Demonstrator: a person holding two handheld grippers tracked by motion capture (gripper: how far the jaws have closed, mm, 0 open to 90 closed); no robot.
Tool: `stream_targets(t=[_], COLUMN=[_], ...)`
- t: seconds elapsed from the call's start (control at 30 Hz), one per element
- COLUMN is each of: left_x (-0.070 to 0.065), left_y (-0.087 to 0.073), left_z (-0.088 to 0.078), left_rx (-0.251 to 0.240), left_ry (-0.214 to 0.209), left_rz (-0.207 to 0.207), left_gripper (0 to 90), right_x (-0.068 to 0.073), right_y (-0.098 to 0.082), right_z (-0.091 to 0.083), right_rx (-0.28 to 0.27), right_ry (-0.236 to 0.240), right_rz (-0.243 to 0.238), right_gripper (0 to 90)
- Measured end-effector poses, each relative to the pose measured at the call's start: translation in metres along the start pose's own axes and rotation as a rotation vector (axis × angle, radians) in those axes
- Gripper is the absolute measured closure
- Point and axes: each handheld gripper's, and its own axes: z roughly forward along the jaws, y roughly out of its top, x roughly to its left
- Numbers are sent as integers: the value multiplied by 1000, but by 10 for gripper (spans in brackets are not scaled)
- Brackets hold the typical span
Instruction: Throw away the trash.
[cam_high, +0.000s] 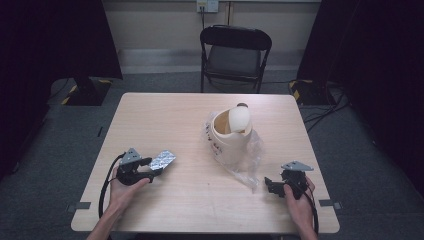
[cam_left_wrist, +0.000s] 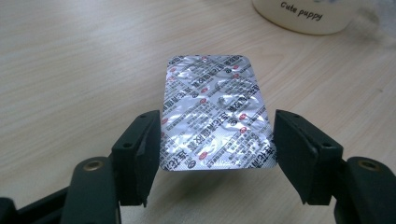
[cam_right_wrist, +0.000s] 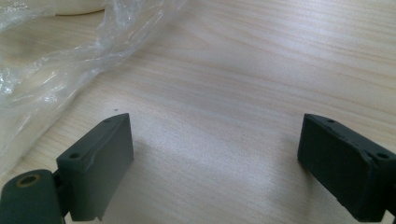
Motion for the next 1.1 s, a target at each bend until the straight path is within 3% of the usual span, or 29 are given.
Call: stream_targets(t=[0.4, 0.73, 0.9, 1.1], left_x=[-5, -3, -6, -13], left_y=[13, 26, 33, 45], left_z=[-7, -11, -12, -8], left_rx=[-33, -64, -95, -99], left_ry=[-41, -50, -63, -84], left_rz=[17, 25, 19, 31], left_gripper=[340, 340, 341, 340], right_x=[0, 0, 0, 0], right_y=[0, 0, 0, 0], right_z=[0, 0, 0, 0], right_rx=[0, 0, 0, 0], right_ry=[0, 0, 0, 0], right_rz=[0, 0, 0, 2], right_gripper=[97, 97, 97, 97])
